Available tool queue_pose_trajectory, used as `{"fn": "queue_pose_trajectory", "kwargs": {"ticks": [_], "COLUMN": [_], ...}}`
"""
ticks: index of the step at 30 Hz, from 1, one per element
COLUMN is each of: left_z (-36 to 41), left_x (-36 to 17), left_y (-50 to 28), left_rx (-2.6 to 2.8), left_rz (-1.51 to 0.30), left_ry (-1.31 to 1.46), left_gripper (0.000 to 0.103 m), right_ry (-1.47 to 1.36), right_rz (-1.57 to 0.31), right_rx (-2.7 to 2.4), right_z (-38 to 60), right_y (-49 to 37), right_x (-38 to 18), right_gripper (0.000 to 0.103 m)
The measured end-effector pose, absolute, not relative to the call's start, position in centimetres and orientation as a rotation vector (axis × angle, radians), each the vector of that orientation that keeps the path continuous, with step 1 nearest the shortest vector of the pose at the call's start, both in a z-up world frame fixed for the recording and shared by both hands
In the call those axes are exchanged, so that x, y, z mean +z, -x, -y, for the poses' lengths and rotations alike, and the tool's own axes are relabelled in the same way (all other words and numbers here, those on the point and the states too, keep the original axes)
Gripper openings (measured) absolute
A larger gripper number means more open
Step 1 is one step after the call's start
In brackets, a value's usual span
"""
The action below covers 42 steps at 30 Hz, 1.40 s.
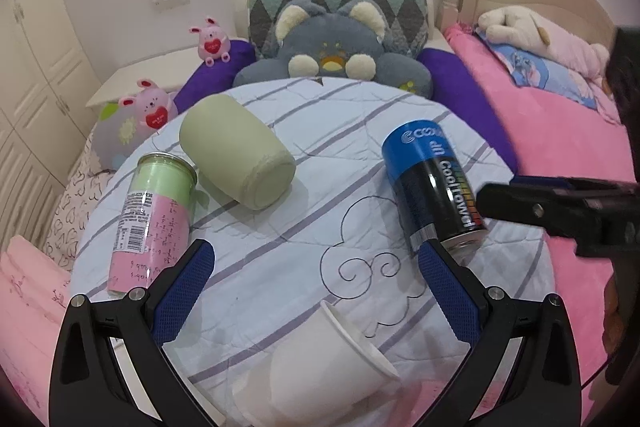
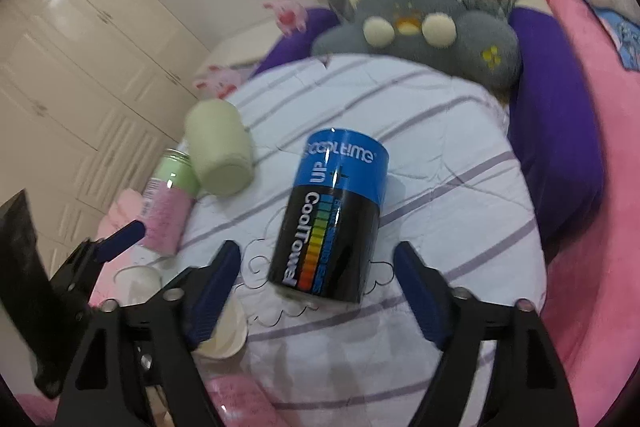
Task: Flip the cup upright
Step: 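Lower the upright blue cup onto the bed and open the right tool, then grasp the upright blue cup with the left tool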
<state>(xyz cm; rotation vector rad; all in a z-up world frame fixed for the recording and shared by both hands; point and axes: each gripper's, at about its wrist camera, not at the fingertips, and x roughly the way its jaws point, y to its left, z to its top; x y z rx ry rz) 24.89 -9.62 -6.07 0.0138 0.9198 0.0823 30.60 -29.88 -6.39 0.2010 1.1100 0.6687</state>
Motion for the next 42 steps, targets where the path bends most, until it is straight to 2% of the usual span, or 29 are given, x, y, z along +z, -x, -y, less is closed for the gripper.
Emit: {"fn": "queue_pose_trajectory", "kwargs": {"ticks": [11,25,31,42], "left_z": [13.2,17.3,17.6,17.2], "left_x": [-3.6,-3.3,-4.3,-8.4], "left_y": [-22.8,-25.0,-27.5,-34.9], "left_rx": [0.076,0.055,0.070,0.086], "left_rz": [-0.859,-0.909,-0.966,-1.195], "left_ry": [0.005,0.020,0.043,0.106], "left_gripper": [0.103,0.103,0.103,0.103], "right_ry": [-0.066,-0.093,-0.075,-0.074], "right_rz": [-0.891,-0.807,-0.812,-0.830], "right_rx": [0.684,0.678,0.686,0.723], "right_z": [33.0,36.3,36.5,35.7], "right_y": [-24.8,-24.2,-25.0,-27.5], "right_x": [-4.8,-5.6,-6.7,-8.4], "right_gripper": [0.083,0.083,0.083,0.083]}}
